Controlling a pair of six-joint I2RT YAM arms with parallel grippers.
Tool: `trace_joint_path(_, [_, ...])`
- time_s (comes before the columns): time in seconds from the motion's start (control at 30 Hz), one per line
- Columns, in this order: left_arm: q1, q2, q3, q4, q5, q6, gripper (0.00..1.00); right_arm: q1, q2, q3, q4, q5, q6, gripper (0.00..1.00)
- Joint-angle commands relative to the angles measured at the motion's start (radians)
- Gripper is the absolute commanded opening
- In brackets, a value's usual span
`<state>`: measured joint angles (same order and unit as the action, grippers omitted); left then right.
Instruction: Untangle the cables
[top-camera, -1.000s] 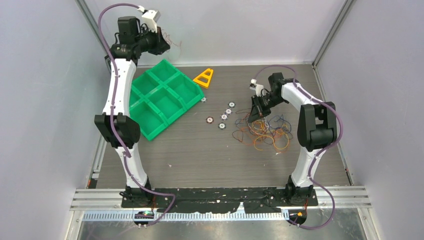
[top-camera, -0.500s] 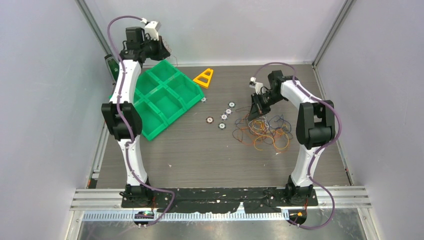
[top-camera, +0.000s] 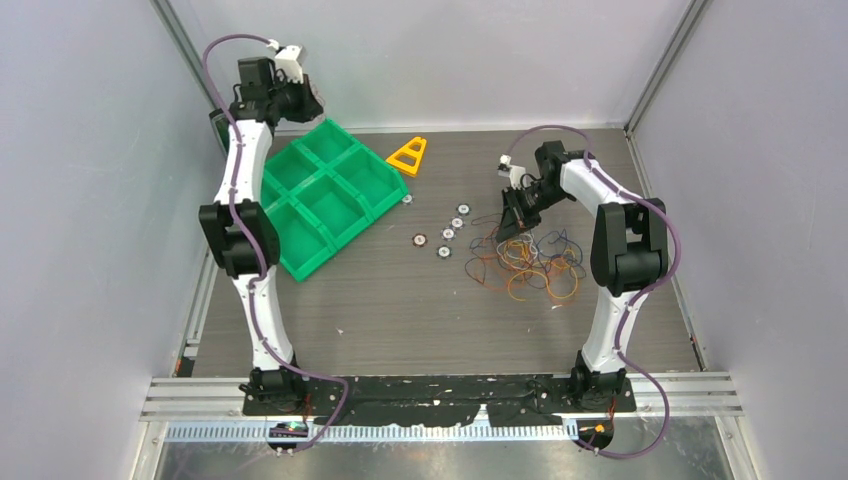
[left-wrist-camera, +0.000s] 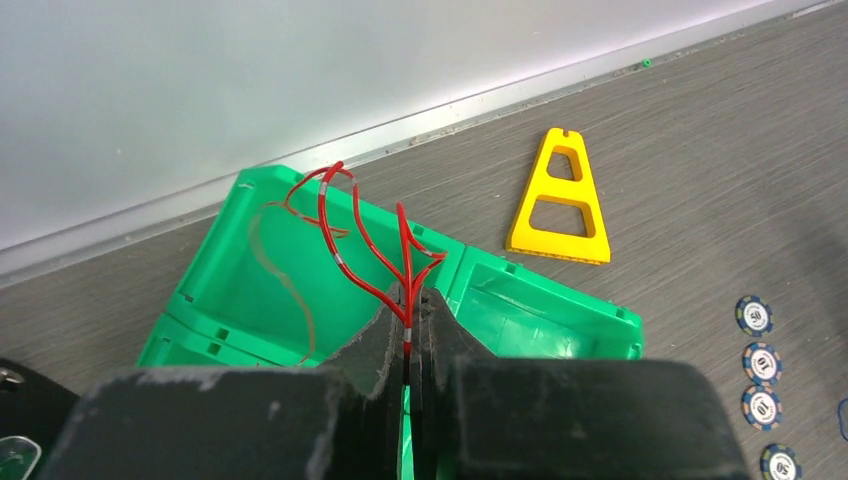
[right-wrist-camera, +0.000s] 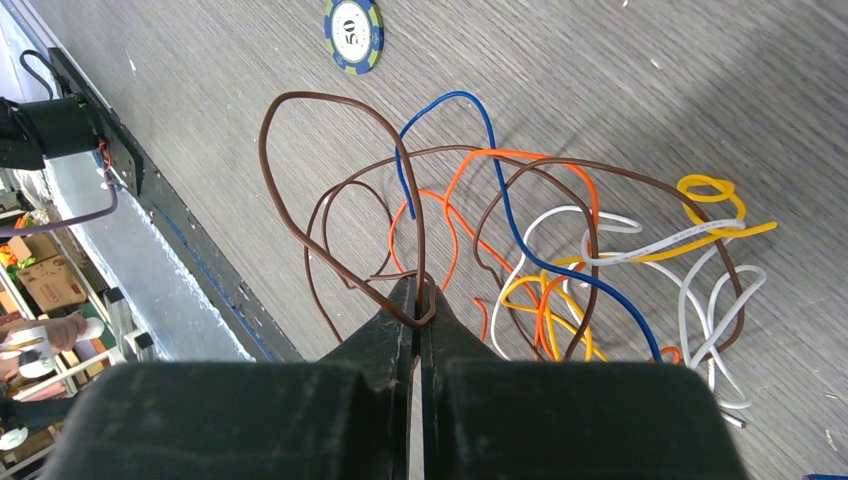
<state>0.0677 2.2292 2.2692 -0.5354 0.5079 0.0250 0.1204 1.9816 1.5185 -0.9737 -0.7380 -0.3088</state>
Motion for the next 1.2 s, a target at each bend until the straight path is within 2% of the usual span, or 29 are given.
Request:
trace_joint_path(0.0, [-0.001, 0.026, 0.069, -0.019, -0.004, 0.06, 0.0, -0.005, 0.002, 0.038, -0.015, -0.003, -0.011, 0.05])
trace_joint_path(0.13, [-0.001, 0.068, 0.062, -0.079, -0.014, 0.055, 0.0, -0.003, 0.004, 0.038, -0.021, 0.0, -0.014, 0.06])
trace_joint_path(0.27, [-0.001, 0.081, 0.017, -0.068, 0.006, 0.023, 0.0, -0.003, 0.005, 0.034, -0.026, 0.005, -0.016, 0.05])
trace_joint_path(0.53, [-0.016, 0.153, 0.061, -0.177, -0.096, 0.042, 0.01, -0.004, 0.012, 0.036, -0.033, 0.013, -0.022, 0.05])
trace_joint_path(0.63, [-0.027, 0.167, 0.074, -0.201, -0.137, 0.059, 0.14, -0.003, 0.013, 0.037, -0.038, 0.016, -0.026, 0.06])
trace_joint_path(0.67, [-0.029, 0.169, 0.074, -0.2, -0.15, 0.058, 0.21, -0.004, 0.013, 0.037, -0.039, 0.018, -0.027, 0.06])
trace_joint_path(0.77, [-0.028, 0.167, 0.091, -0.197, -0.182, 0.056, 0.51, -0.004, 0.013, 0.035, -0.044, 0.017, -0.033, 0.05])
trace_joint_path(0.83, [-0.027, 0.159, 0.108, -0.204, -0.183, 0.067, 0.6, -0.003, 0.011, 0.034, -0.044, 0.017, -0.034, 0.05])
trace_joint_path(1.07, [-0.022, 0.047, 0.081, -0.198, -0.186, 0.075, 0.79, -0.003, 0.0, 0.045, -0.048, 0.003, -0.042, 0.05])
trace_joint_path(1.13, [-0.018, 0.022, 0.067, -0.197, -0.184, 0.078, 0.81, -0.004, -0.005, 0.051, -0.051, 0.002, -0.047, 0.05])
trace_joint_path(1.17, [-0.015, 0.012, 0.06, -0.198, -0.183, 0.082, 0.79, -0.004, -0.006, 0.053, -0.052, 0.001, -0.049, 0.05])
